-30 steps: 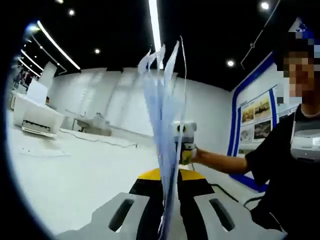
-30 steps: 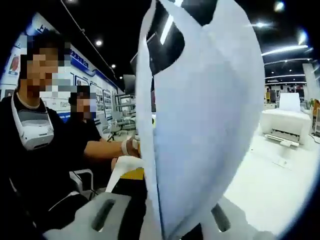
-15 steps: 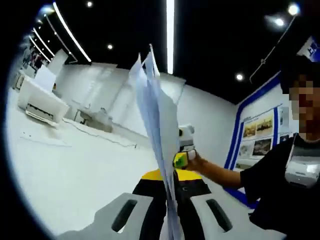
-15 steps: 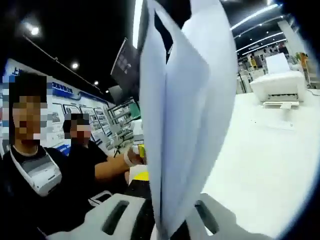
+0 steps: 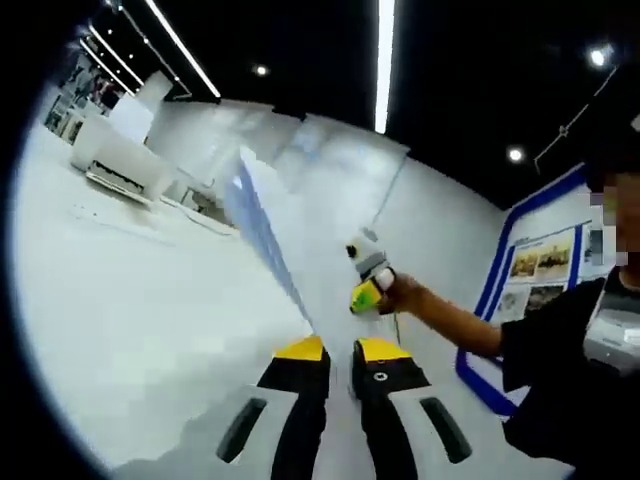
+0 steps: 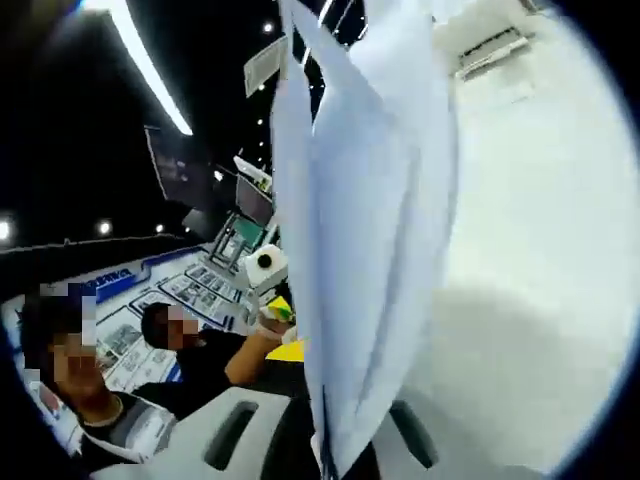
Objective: Organize the stack of printing papers by aligning and flattening the scattered papers on the table
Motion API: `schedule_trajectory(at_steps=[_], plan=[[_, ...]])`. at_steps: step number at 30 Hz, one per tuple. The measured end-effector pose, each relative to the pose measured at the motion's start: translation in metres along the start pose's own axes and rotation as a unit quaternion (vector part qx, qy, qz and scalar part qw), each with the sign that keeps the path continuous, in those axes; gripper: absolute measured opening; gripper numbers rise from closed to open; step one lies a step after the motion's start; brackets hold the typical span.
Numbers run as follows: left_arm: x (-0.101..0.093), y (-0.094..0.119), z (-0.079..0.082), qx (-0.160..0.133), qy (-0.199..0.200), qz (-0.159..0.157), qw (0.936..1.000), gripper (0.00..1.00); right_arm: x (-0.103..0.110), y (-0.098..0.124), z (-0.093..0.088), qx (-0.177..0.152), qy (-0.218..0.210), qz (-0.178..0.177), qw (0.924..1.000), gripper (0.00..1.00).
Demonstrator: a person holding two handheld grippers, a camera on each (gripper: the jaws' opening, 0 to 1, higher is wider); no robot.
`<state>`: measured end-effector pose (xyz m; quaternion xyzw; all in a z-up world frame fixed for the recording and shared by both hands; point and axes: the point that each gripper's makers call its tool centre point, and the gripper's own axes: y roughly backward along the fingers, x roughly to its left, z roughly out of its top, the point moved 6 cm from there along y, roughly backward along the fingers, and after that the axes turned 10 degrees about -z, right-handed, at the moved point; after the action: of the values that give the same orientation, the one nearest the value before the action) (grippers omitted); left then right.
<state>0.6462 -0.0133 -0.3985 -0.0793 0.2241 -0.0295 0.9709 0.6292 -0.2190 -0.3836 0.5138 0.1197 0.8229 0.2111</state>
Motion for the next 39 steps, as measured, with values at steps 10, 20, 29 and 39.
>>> schedule_trajectory(at_steps=[10,20,29,39], plan=[[0.009,0.025,0.005,-0.045,0.004,0.02,0.9988,0.14,-0.026,-0.009,-0.013,0.033,-0.045,-0.036,0.9978,0.0],[0.004,-0.001,-0.01,-0.014,-0.004,0.01,0.9998,0.15,-0.035,-0.014,-0.015,0.051,-0.057,-0.047,0.996,0.0],[0.013,-0.015,-0.023,0.031,-0.043,0.027,0.9982,0.16,-0.048,-0.023,-0.002,0.079,-0.063,-0.073,0.9922,0.0],[0.028,-0.019,-0.042,0.107,-0.054,0.081,0.9894,0.12,-0.04,-0.029,0.002,0.083,-0.045,-0.084,0.992,0.0]])
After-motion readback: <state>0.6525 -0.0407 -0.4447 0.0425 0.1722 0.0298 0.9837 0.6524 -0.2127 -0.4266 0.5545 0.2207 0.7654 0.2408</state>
